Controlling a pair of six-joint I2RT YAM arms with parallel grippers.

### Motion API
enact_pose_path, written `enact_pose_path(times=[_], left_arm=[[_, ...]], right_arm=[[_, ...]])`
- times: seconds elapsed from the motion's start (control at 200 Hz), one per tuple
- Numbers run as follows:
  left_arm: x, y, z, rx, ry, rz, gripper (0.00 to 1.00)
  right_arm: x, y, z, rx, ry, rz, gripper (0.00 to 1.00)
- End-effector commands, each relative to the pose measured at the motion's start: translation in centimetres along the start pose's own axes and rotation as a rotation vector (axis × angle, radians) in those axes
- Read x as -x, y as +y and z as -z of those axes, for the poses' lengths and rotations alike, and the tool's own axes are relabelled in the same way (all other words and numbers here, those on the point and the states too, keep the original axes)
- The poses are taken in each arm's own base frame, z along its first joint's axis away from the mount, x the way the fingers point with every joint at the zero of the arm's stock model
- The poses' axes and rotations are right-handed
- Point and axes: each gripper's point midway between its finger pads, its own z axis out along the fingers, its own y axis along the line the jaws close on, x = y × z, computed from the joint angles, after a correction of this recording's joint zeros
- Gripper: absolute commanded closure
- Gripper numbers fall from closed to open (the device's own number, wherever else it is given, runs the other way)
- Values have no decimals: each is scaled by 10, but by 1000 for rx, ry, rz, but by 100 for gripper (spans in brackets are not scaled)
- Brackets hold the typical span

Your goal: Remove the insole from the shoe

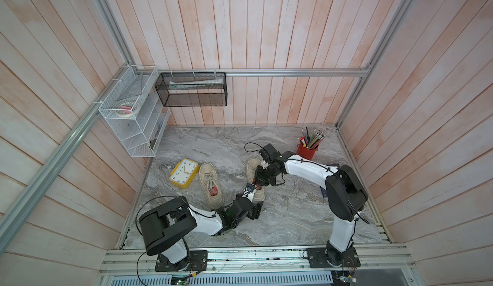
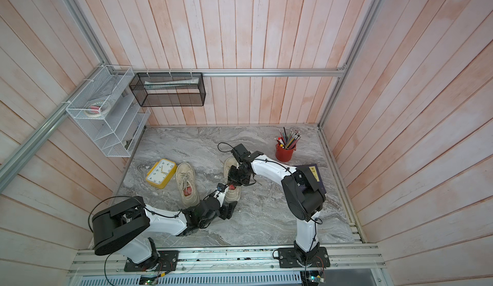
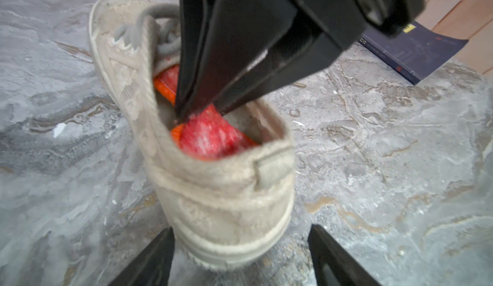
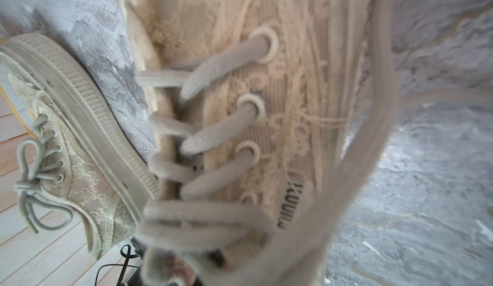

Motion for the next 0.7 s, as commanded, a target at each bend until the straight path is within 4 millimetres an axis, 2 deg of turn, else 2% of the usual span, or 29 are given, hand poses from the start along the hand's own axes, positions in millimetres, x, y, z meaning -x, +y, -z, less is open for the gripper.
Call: enact_pose_path(times=[0.0, 0.2, 0.37, 0.505, 0.695], left_arm=[[17, 5, -6, 67, -55, -44, 21], [1, 15, -12, 114, -5, -107, 27], [-11, 25, -11, 159, 25, -140, 28], [-14, 32, -8, 177, 31, -157, 29], [-20, 34, -10, 173, 46, -156, 32]], right_arm=[[-7, 15, 15, 48, 40, 22, 100], [-9, 19, 22, 61, 76, 39, 100], [-8, 22, 33, 55, 107, 71, 100], [-8, 26, 43, 56, 155, 105, 100], [-7, 20, 52, 33, 228, 138, 100]])
